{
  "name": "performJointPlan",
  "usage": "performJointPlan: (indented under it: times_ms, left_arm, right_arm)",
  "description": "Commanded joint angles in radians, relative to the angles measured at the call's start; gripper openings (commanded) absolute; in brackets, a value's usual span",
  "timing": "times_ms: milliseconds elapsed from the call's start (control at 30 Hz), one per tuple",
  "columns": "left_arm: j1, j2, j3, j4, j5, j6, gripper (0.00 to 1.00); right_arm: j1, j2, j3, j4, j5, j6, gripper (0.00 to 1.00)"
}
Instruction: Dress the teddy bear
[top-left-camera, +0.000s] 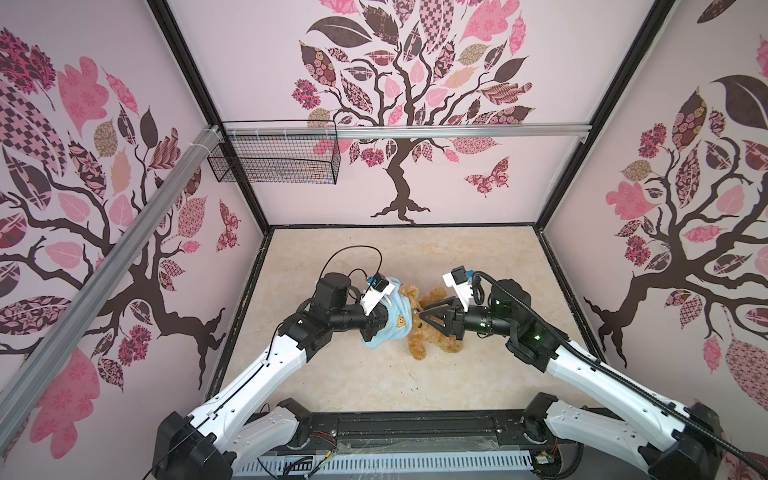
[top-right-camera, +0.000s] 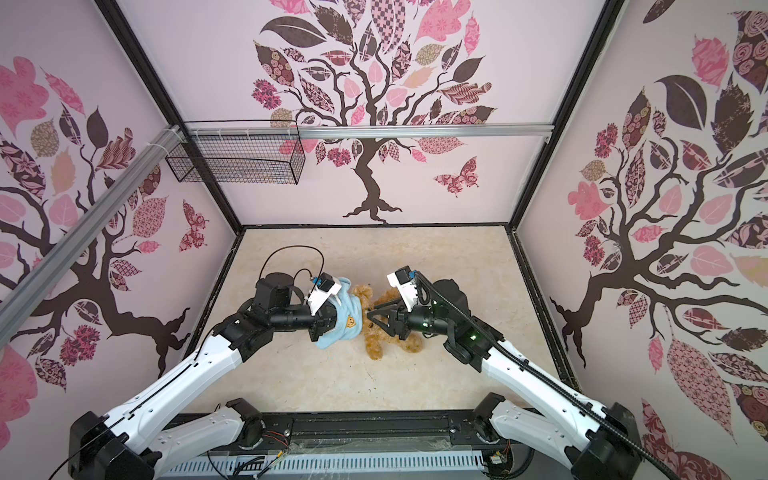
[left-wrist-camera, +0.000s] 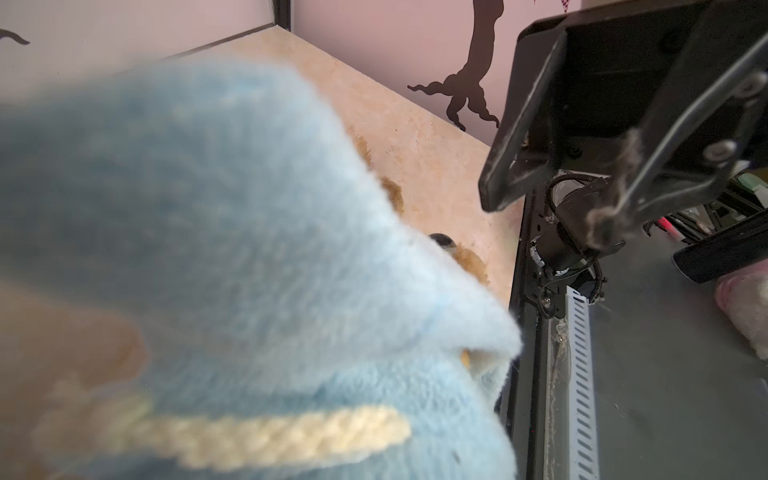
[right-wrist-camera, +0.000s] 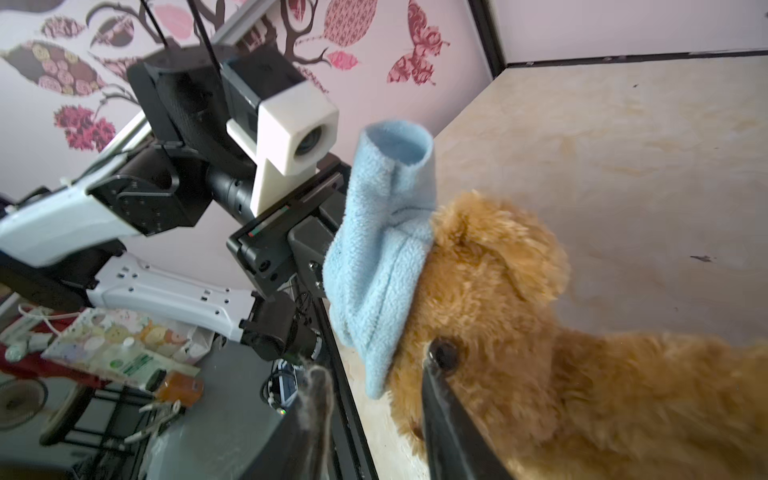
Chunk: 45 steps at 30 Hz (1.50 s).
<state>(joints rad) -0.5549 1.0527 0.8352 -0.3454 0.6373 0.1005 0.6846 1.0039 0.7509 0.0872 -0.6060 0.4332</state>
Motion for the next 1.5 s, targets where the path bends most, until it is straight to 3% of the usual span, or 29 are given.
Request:
performJointPlan:
  times_ms: [0, 233, 500, 567, 700, 933, 1100, 1300, 1467]
  left_arm:
    - [-0.011, 0.002, -0.029, 0.049, 0.009, 0.069, 0.0]
    - [-0.023, 0.012, -0.039, 0.046, 0.025, 0.095, 0.0]
    - [-0.023, 0.008, -0.045, 0.04, 0.025, 0.109, 0.0]
    - [-0.025, 0.003, -0.047, 0.044, 0.028, 0.108, 0.0]
    - [-0.027, -0.012, -0.054, 0.041, 0.024, 0.114, 0.0]
    - [-0.028, -0.095, -0.101, 0.068, -0.022, 0.092, 0.0]
    - [-0.028, -0.139, -0.124, 0.144, -0.068, -0.021, 0.0]
    - [-0.025, -0.183, -0.149, 0.17, -0.045, -0.055, 0.0]
    - [0.038, -0.229, -0.175, 0.215, -0.056, -0.143, 0.0]
  right_arm:
    - [-0.003, 0.053, 0.031, 0.081, -0.124, 0.112, 0.36]
    - [-0.003, 0.13, 0.054, 0.113, -0.073, 0.123, 0.36]
    - [-0.004, 0.193, 0.082, 0.149, -0.06, 0.152, 0.26]
    - [-0.003, 0.213, 0.081, 0.164, -0.051, 0.165, 0.21]
    - [-0.025, 0.207, 0.06, 0.19, 0.015, 0.202, 0.0]
    - [-0.209, 0.085, -0.126, 0.3, 0.11, 0.363, 0.0]
    - [-0.22, 0.081, -0.206, 0.286, 0.137, 0.36, 0.0]
    - [-0.28, 0.116, -0.294, 0.328, 0.153, 0.371, 0.0]
    - [-0.326, 0.173, -0.355, 0.348, 0.16, 0.337, 0.0]
